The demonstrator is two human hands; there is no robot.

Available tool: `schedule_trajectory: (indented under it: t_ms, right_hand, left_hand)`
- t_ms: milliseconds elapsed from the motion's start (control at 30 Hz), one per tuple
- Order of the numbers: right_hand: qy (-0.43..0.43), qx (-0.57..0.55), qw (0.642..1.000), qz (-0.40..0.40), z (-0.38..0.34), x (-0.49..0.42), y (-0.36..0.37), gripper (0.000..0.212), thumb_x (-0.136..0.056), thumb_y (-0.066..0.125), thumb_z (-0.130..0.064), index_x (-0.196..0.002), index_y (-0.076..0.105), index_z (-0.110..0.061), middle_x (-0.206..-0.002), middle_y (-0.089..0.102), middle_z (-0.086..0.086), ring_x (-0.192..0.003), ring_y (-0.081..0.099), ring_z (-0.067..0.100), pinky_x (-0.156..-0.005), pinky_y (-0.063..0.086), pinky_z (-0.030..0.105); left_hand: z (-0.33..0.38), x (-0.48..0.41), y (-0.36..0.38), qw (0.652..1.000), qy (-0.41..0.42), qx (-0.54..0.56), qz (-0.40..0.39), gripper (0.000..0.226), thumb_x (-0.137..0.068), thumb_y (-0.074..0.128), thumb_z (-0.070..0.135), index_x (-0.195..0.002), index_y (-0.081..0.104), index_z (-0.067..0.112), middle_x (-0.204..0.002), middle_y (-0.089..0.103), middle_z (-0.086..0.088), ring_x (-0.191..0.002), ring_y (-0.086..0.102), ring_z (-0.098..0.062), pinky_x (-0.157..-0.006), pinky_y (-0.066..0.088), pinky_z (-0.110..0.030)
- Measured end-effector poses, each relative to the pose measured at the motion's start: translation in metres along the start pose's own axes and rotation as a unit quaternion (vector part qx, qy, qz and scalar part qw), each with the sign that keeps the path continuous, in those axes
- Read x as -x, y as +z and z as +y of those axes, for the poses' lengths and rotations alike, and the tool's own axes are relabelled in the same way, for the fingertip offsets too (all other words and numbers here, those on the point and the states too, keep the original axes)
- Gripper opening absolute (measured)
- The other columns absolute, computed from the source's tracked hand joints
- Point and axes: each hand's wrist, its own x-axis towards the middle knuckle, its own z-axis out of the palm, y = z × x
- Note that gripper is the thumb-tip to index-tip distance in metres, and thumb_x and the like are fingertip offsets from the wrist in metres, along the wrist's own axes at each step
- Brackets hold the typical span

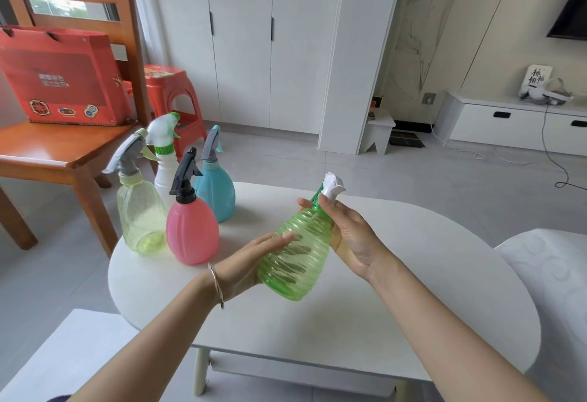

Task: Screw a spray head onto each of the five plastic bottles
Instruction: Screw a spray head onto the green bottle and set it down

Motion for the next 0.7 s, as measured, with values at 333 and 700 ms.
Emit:
schedule_trajectory:
  t_ms: [333,700]
  right_hand:
    - [-0.023,-0.005,1.000,-0.020,-0.013,0.002,0.003,0.031,-0.078,0.063,-0.031,-0.099,0.066,-0.009,-0.101,0.072,0.006,-0.096,0.067,0.016,-0.087,0.053,0.030]
    - [-0.089,0.100,0.991,-0.018,-0.028,0.021,0.028,0.045,-0.074,0.065,-0.044,-0.110,0.065,-0.017,-0.115,0.070,-0.002,-0.109,0.063,0.013,-0.099,0.044,0.031]
  left_hand:
    - [0.012,0.005,0.006,0.999,0.029,-0.043,0.001,0.084,-0.044,0.079,0.067,-0.113,0.064,0.021,-0.114,0.071,-0.002,-0.105,0.066,-0.017,-0.090,0.053,-0.032]
    - [0.026,0.027,0.011,0.986,0.132,-0.071,0.070,0.030,-0.069,0.069,0.038,-0.089,0.047,0.039,-0.071,0.066,0.040,-0.070,0.062,0.019,-0.058,0.047,-0.001]
